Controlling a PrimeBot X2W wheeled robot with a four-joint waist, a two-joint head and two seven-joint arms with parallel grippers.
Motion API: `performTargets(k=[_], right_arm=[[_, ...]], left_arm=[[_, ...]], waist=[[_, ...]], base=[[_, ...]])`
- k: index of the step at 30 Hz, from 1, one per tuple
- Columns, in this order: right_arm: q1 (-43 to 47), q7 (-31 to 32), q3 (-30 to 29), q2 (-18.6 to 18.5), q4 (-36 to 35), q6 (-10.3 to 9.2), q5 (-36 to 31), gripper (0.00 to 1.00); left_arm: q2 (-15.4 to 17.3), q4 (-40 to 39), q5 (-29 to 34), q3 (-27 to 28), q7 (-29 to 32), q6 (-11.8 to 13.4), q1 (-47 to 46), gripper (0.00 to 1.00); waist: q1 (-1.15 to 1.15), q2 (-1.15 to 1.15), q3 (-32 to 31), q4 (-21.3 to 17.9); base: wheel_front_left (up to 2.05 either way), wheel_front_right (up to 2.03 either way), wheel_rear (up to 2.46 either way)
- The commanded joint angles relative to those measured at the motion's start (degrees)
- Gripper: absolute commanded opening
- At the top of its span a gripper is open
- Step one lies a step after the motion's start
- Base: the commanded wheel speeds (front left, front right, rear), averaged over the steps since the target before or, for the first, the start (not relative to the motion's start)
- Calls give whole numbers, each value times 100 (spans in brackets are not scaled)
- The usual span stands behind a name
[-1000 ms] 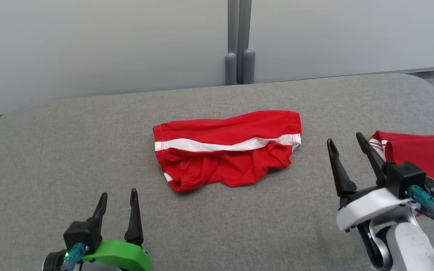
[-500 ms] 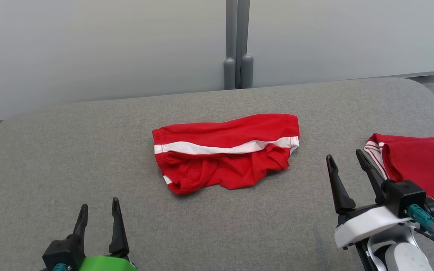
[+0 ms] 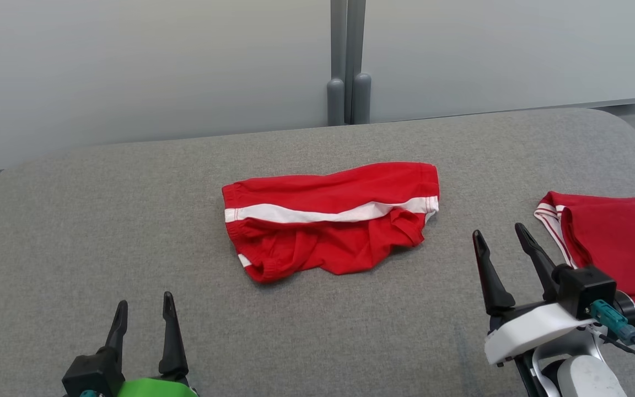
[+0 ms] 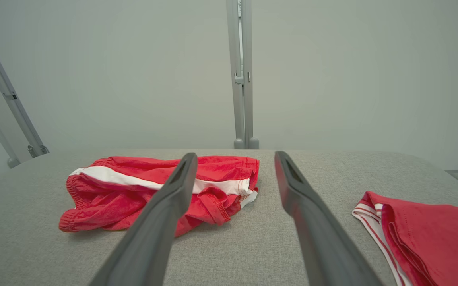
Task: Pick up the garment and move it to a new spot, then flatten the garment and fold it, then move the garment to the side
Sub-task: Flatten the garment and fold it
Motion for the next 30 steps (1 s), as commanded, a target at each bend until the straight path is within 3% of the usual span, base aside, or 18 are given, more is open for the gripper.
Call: performTargets(k=[1, 19, 30], right_arm=[[-79, -23, 11, -5, 25, 0, 32, 100], [-327, 136, -133, -5, 375, -1, -171, 100], [-1429, 365, -501, -475, 1740, 0, -244, 100]], left_arm=[[1, 25, 60, 17, -15, -21, 67, 100], [-38, 108, 130, -71, -9, -118, -26, 100], [-53, 107, 218, -232, 57, -183, -309, 100]], waist=[[0, 27, 3, 2], [0, 27, 66, 130], [0, 27, 594, 548]], base=[[0, 0, 0], [0, 0, 0], [0, 0, 0]])
